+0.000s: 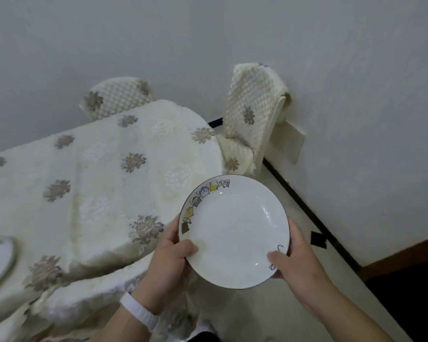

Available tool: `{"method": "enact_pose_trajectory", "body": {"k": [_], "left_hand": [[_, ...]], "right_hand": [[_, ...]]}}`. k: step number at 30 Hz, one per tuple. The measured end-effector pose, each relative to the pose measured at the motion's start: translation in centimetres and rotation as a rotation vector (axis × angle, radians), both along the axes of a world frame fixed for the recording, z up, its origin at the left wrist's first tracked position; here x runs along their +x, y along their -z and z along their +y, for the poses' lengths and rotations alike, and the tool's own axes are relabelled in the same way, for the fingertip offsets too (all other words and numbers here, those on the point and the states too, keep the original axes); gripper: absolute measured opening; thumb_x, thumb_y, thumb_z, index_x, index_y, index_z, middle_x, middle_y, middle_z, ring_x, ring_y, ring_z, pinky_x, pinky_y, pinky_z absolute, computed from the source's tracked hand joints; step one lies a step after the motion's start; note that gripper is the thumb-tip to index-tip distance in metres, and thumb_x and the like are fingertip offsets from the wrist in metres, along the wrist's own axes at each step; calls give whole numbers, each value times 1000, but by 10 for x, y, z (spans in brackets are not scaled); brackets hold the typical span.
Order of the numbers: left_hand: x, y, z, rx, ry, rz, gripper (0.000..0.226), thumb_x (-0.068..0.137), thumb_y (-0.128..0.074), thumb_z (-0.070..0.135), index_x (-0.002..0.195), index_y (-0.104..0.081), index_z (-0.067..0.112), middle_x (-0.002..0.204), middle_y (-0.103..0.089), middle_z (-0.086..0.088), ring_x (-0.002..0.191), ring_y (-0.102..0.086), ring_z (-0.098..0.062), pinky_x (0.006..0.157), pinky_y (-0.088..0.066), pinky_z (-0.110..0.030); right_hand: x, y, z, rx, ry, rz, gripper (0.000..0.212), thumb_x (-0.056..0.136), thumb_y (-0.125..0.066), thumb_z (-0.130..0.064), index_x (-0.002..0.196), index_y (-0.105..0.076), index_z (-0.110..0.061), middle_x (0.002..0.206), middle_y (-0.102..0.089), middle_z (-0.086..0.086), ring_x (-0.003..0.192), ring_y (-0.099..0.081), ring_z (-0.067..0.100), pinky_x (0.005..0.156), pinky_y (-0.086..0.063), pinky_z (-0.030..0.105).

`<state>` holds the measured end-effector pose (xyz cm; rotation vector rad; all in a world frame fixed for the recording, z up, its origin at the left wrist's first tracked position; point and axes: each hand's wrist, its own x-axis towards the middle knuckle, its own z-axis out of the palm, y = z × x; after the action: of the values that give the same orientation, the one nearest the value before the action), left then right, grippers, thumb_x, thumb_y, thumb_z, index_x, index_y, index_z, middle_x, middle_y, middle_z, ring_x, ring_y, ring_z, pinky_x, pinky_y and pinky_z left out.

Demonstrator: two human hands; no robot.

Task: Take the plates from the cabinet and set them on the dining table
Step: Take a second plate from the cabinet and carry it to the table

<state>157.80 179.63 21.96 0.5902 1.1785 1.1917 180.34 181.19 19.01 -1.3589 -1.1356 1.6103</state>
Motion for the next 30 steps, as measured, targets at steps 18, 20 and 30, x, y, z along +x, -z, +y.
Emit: {"method": "enact_pose_trajectory", "body": {"k": [18,20,30], "left_hand": [[-204,45,90,-94,-287,66,68,81,-37,-17,127,-57,29,109,-73,-7,87,-69,-30,58,-56,-36],[-226,50,99,-88,-307,65,65,83,-38,-16,127,-57,29,111,-73,-4,93,-70,-31,63,-58,-39],[-292,91,124,-183,-375,161,65,84,-41,-16,126,-56,32,111,-72,1,91,-70,-22,61,-57,-34]], "right_hand": [[-210,16,150,2,-308,-120,74,81,-47,14,125,-50,-46,107,-70,-4,96,-68,21,68,-61,39],[-230,22,164,1,-339,-153,70,81,-51,8,125,-49,-46,110,-68,-3,99,-66,24,71,-61,40],[-305,50,217,-46,-478,-261,68,84,-52,6,124,-42,-48,118,-59,-7,105,-61,16,70,-61,33]]}}
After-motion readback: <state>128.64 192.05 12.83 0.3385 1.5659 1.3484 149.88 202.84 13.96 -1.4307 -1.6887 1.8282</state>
